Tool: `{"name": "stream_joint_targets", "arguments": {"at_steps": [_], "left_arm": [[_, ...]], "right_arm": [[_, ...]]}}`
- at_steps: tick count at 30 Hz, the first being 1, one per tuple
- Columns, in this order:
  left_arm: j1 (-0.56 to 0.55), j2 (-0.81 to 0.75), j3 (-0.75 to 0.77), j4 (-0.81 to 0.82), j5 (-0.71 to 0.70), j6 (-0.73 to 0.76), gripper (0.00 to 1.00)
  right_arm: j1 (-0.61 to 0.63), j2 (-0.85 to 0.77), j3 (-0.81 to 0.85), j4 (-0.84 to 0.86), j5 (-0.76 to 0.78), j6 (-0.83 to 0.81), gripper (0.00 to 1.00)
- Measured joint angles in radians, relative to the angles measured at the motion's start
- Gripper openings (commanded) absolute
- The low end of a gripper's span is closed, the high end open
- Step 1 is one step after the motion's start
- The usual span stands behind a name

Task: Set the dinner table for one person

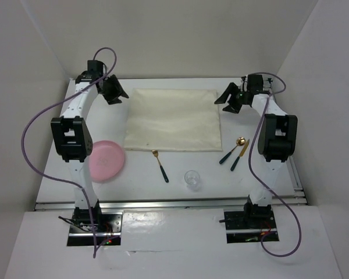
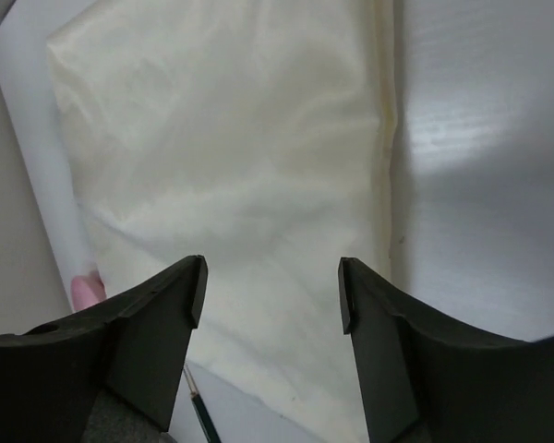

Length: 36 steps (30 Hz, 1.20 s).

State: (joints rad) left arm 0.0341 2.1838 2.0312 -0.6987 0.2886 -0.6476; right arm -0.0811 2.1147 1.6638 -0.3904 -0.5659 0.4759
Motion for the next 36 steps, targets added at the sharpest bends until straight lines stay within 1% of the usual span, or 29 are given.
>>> {"name": "stream_joint_targets", "arguments": {"at_steps": [1,2,3,4,5,8,10,13,17,18,19,20,21,23,24,26,28,31,33,36], "left_arm": [[-0.002,-0.049,-0.037,0.0,-0.02,0.017,0.52],[-0.005,-0.099,-0.074,-0.008,-0.039,0.028,0.52],[-0.01,-0.153,-0.115,-0.014,-0.055,0.043,0.54],[-0.017,-0.202,-0.159,-0.01,-0.068,0.052,0.6],[-0.026,-0.25,-0.211,-0.002,-0.081,0.069,0.65],[-0.06,-0.344,-0.353,-0.005,-0.117,0.094,0.68],[-0.08,-0.355,-0.433,-0.005,-0.137,0.108,0.68],[-0.1,-0.341,-0.551,-0.002,-0.153,0.128,0.68],[-0.102,-0.336,-0.659,0.002,-0.173,0.149,0.68],[-0.102,-0.336,-0.665,0.001,-0.174,0.15,0.68],[-0.102,-0.336,-0.668,0.005,-0.179,0.151,0.67],[-0.102,-0.336,-0.666,0.01,-0.18,0.151,0.65],[-0.102,-0.335,-0.656,0.01,-0.181,0.152,0.65],[-0.103,-0.325,-0.624,0.01,-0.18,0.151,0.64],[-0.105,-0.317,-0.603,0.011,-0.18,0.151,0.63],[-0.106,-0.299,-0.557,0.021,-0.179,0.148,0.61],[-0.108,-0.267,-0.495,0.021,-0.175,0.144,0.58],[-0.114,-0.188,-0.385,0.036,-0.168,0.13,0.58],[-0.117,-0.139,-0.354,0.057,-0.165,0.115,0.58],[-0.118,-0.077,-0.342,0.055,-0.158,0.09,0.58]], "right_arm": [[0.001,-0.05,-0.054,0.007,0.019,-0.008,0.63],[0.005,-0.098,-0.099,0.006,0.038,-0.018,0.61],[0.005,-0.148,-0.144,0.008,0.058,-0.024,0.61],[0.006,-0.195,-0.19,0.015,0.081,-0.026,0.6],[0.008,-0.242,-0.243,0.025,0.105,-0.025,0.59],[0.015,-0.355,-0.375,0.024,0.153,-0.024,0.65],[0.023,-0.392,-0.436,0.016,0.178,-0.024,0.66],[0.036,-0.399,-0.499,0.011,0.215,-0.026,0.66],[0.045,-0.399,-0.56,0.002,0.236,-0.026,0.66],[0.047,-0.399,-0.566,-0.002,0.237,-0.027,0.66],[0.05,-0.399,-0.571,-0.003,0.238,-0.029,0.64],[0.052,-0.397,-0.572,-0.005,0.238,-0.03,0.64],[0.059,-0.394,-0.57,-0.005,0.238,-0.03,0.6],[0.081,-0.382,-0.562,-0.006,0.241,-0.032,0.56],[0.1,-0.373,-0.551,-0.008,0.243,-0.032,0.52],[0.149,-0.348,-0.518,-0.009,0.25,-0.028,0.49],[0.203,-0.304,-0.456,-0.011,0.252,-0.024,0.49],[0.268,-0.214,-0.339,-0.009,0.253,-0.02,0.47],[0.301,-0.139,-0.257,-0.005,0.246,-0.016,0.47],[0.315,-0.027,-0.153,-0.01,0.235,-0.012,0.47]]}}
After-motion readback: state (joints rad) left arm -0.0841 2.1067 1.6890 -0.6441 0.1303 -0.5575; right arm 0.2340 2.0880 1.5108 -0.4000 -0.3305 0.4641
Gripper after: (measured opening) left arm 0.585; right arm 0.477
